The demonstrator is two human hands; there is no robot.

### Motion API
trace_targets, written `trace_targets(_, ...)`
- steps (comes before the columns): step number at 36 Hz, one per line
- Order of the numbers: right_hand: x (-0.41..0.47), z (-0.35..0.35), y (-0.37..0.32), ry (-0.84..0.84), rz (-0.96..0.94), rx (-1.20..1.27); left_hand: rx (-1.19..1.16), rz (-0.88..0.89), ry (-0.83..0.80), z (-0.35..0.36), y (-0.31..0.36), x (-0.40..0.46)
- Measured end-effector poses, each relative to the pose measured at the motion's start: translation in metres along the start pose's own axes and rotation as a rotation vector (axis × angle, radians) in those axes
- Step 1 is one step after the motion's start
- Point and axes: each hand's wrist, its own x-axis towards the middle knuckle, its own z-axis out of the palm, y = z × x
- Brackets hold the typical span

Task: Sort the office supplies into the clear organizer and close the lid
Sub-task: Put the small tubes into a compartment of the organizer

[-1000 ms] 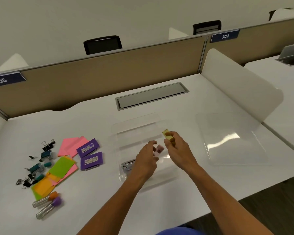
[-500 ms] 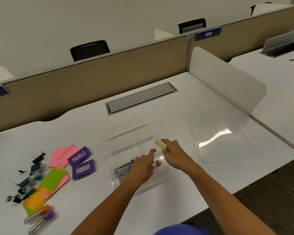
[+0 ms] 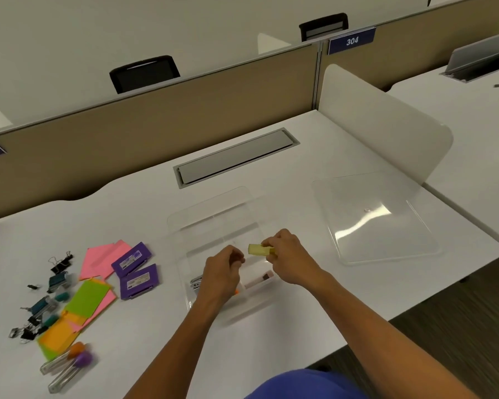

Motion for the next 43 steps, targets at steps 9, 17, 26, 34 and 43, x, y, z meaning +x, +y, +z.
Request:
trace_targets(9, 0.010, 0.025, -0.011, 0.013, -0.137, -0.346, -0.112, -0.075, 0.073, -0.017, -0.012, -0.015)
trace_targets(17, 0.010, 0.038, -0.014, -0.062, -0.153, -0.480, -0.103, -0.106, 0.115, -0.031, -0.031, -0.025)
trace_targets(26, 0.016, 0.041, -0.021, -0.142, -0.079, -0.490, -0.143, -0.147, 0.166, -0.051, -0.047, -0.037)
trace_targets(34, 0.020, 0.047, -0.055, 0.082, -0.130, -0.089, -0.086, -0.177, 0.194, -0.067, -0.064, -0.047)
trace_targets(43, 0.020, 0.075, -0.101, 0.045, -0.315, 0.116, -0.052, -0.237, 0.279, -0.093, -0.088, -0.069)
